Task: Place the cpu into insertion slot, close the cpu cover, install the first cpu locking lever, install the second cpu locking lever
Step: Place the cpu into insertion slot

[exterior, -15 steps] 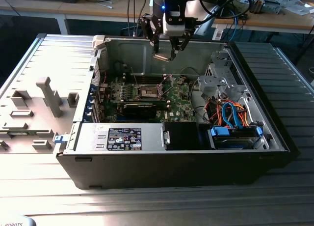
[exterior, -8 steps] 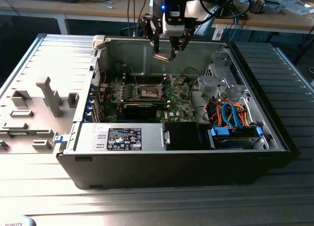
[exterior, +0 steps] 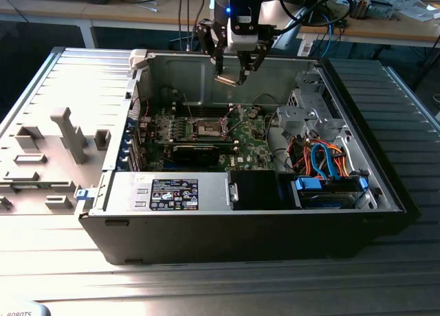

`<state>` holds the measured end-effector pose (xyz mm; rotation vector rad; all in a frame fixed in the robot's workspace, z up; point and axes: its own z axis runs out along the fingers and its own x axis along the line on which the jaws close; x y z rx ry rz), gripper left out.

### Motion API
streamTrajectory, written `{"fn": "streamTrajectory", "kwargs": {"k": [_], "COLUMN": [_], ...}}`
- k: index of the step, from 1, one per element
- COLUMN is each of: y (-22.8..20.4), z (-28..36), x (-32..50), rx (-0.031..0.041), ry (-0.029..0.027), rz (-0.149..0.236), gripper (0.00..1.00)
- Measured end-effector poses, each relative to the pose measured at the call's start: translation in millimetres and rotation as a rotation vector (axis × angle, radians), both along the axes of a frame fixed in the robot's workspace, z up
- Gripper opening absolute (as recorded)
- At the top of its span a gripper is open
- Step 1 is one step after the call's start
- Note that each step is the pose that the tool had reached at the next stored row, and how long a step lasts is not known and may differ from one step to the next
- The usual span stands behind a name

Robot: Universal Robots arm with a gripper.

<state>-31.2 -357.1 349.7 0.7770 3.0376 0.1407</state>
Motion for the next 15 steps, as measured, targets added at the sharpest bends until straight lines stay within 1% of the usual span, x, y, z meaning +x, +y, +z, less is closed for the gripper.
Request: {"fn": "streamTrajectory", "kwargs": {"k": [15], "y": [0.0], "z": [0.0], "x": [0.0], "rx": [0.0], "ry": [0.0], "rz": [-0.02], "gripper": [0.55]}}
